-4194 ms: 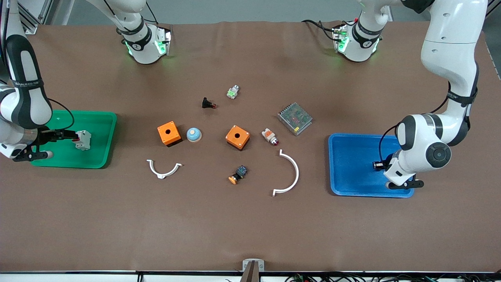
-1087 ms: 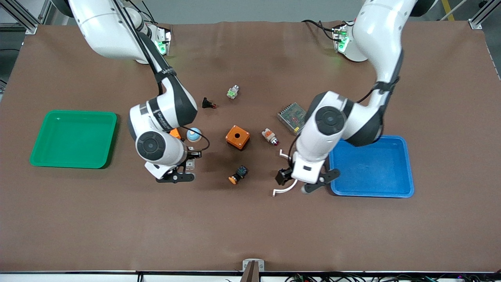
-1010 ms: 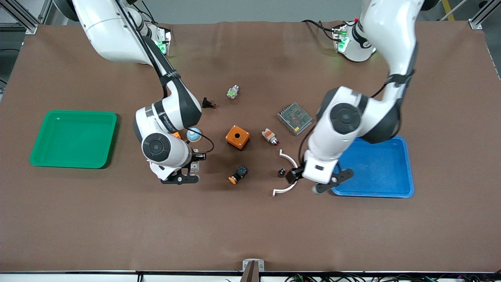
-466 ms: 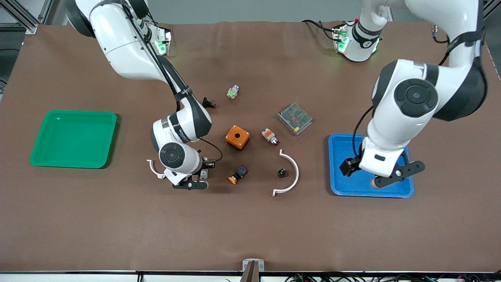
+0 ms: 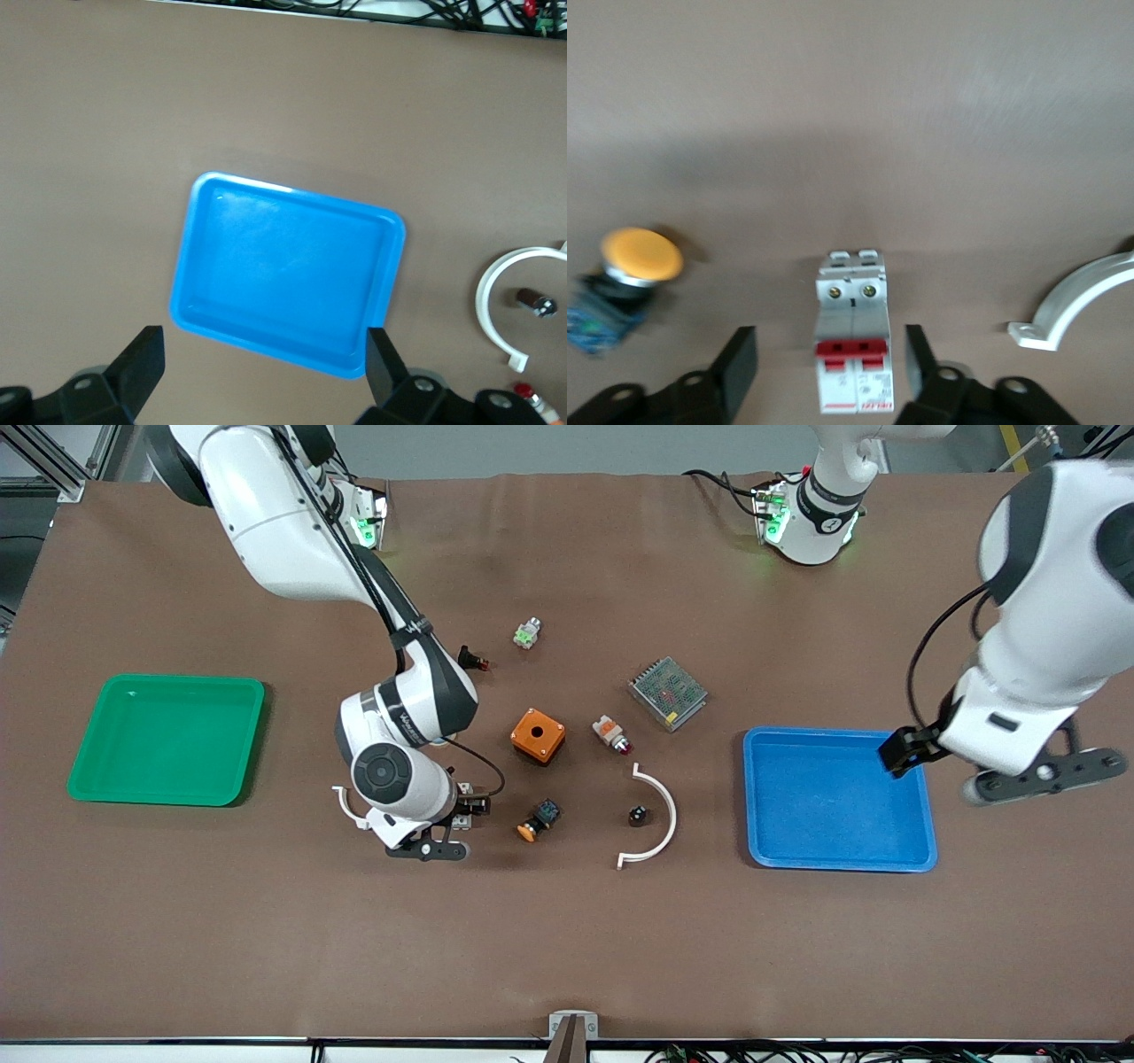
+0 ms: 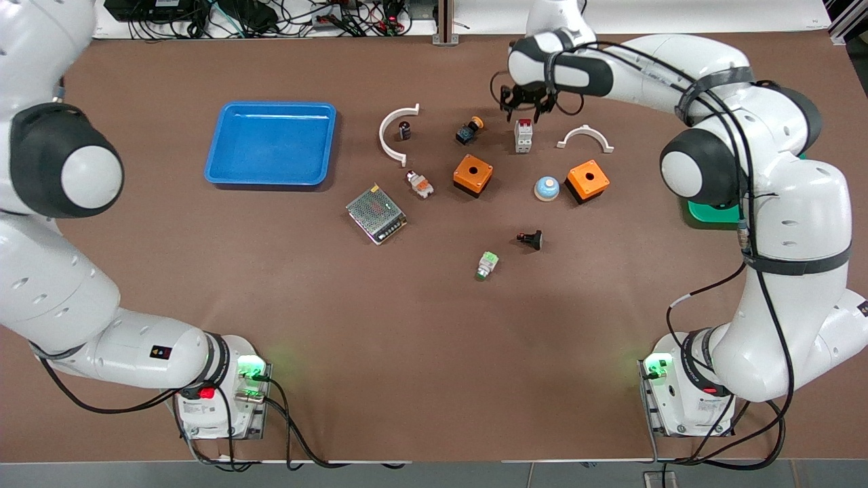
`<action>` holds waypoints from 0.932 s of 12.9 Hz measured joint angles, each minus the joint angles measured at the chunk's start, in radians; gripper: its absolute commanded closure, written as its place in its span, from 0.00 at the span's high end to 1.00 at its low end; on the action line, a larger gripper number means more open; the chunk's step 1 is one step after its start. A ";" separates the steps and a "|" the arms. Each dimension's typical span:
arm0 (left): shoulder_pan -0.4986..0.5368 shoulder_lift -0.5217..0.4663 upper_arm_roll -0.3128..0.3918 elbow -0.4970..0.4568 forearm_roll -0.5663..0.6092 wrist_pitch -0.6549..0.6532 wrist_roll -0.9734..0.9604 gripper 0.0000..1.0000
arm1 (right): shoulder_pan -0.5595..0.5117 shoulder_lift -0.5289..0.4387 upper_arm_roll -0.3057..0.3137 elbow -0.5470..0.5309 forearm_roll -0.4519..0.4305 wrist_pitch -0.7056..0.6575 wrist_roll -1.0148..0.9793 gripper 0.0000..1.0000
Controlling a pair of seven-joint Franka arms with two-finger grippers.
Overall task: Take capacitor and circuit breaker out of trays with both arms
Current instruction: 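Open the right gripper on the breaker while the left gripper withdraws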
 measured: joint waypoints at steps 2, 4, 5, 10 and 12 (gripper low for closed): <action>0.032 -0.035 -0.001 -0.002 -0.027 -0.035 0.048 1.00 | -0.007 -0.078 -0.020 0.012 0.000 -0.006 0.001 1.00; 0.076 -0.057 -0.001 -0.004 -0.070 -0.059 0.103 1.00 | -0.032 -0.166 -0.037 0.016 0.000 -0.048 0.000 1.00; 0.101 -0.063 -0.001 -0.006 -0.082 -0.065 0.146 1.00 | -0.050 -0.206 -0.044 0.016 -0.002 -0.085 0.000 1.00; 0.154 -0.103 0.001 -0.042 -0.154 -0.096 0.240 1.00 | -0.211 -0.368 -0.072 0.017 -0.087 -0.344 -0.218 1.00; 0.149 -0.146 0.010 -0.097 -0.171 -0.099 0.240 1.00 | -0.322 -0.441 -0.074 0.016 -0.089 -0.402 -0.428 1.00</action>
